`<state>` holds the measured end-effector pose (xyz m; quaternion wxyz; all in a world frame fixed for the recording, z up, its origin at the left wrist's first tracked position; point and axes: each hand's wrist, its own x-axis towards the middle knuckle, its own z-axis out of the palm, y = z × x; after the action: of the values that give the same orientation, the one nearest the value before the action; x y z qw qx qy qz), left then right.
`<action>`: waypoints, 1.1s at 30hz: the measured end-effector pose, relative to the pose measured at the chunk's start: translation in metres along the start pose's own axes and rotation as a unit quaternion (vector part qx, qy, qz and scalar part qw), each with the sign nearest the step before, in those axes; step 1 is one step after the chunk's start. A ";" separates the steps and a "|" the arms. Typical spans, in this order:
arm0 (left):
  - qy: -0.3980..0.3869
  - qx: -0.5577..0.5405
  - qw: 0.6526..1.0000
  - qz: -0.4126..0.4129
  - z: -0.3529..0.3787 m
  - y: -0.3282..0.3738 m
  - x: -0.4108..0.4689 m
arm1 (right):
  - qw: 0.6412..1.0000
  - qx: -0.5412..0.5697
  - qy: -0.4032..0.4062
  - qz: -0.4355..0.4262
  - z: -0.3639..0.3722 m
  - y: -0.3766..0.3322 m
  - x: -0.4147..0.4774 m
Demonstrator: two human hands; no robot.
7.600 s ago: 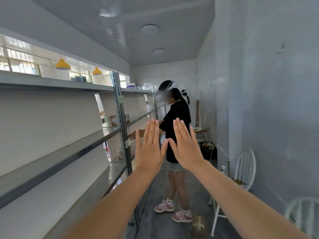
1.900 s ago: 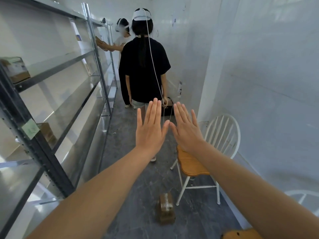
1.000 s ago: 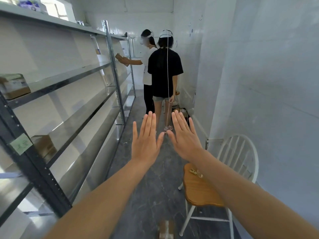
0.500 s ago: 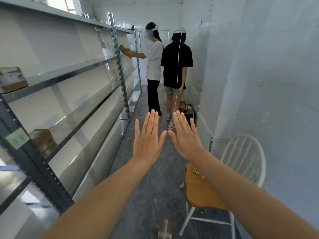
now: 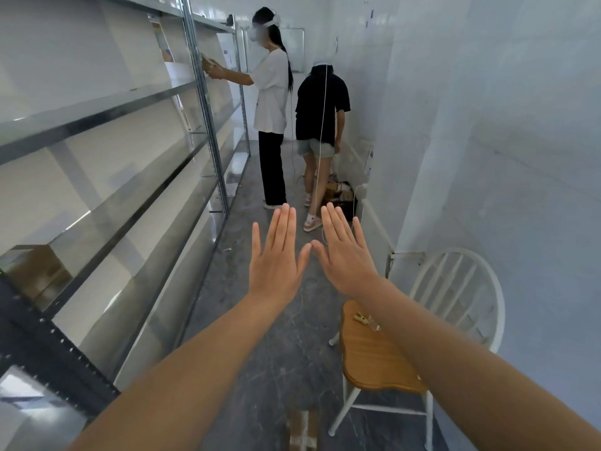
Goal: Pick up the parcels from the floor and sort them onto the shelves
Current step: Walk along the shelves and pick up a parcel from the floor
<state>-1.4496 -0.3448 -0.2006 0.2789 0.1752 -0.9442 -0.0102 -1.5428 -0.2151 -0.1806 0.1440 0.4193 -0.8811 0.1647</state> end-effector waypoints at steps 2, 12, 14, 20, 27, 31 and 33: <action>-0.013 0.005 1.000 0.004 0.009 -0.007 0.006 | 1.000 -0.002 -0.010 0.010 0.010 0.001 0.009; -0.070 -0.035 0.997 0.005 0.067 -0.062 0.041 | 0.997 -0.012 -0.059 0.057 0.072 -0.012 0.062; -0.094 -0.043 0.995 -0.006 0.083 -0.074 0.043 | 0.995 -0.013 -0.072 0.067 0.092 -0.015 0.071; -0.157 -0.070 0.985 -0.003 0.144 -0.107 0.030 | 0.989 0.003 -0.117 0.089 0.164 -0.018 0.076; -0.246 -0.061 0.967 -0.017 0.245 -0.125 -0.020 | 0.974 0.024 -0.192 0.121 0.274 -0.005 0.047; -0.298 -0.077 0.950 -0.050 0.321 -0.134 -0.058 | 0.960 0.056 -0.235 0.141 0.355 0.020 0.021; -0.324 -0.085 0.940 -0.061 0.363 -0.137 -0.079 | 0.953 0.073 -0.252 0.150 0.403 0.036 0.003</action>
<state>-1.5359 -0.4757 -0.5647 -0.0291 0.1950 -0.9666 -0.1637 -1.6193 -0.3612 -0.5499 -0.1405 0.3192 -0.9271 0.1371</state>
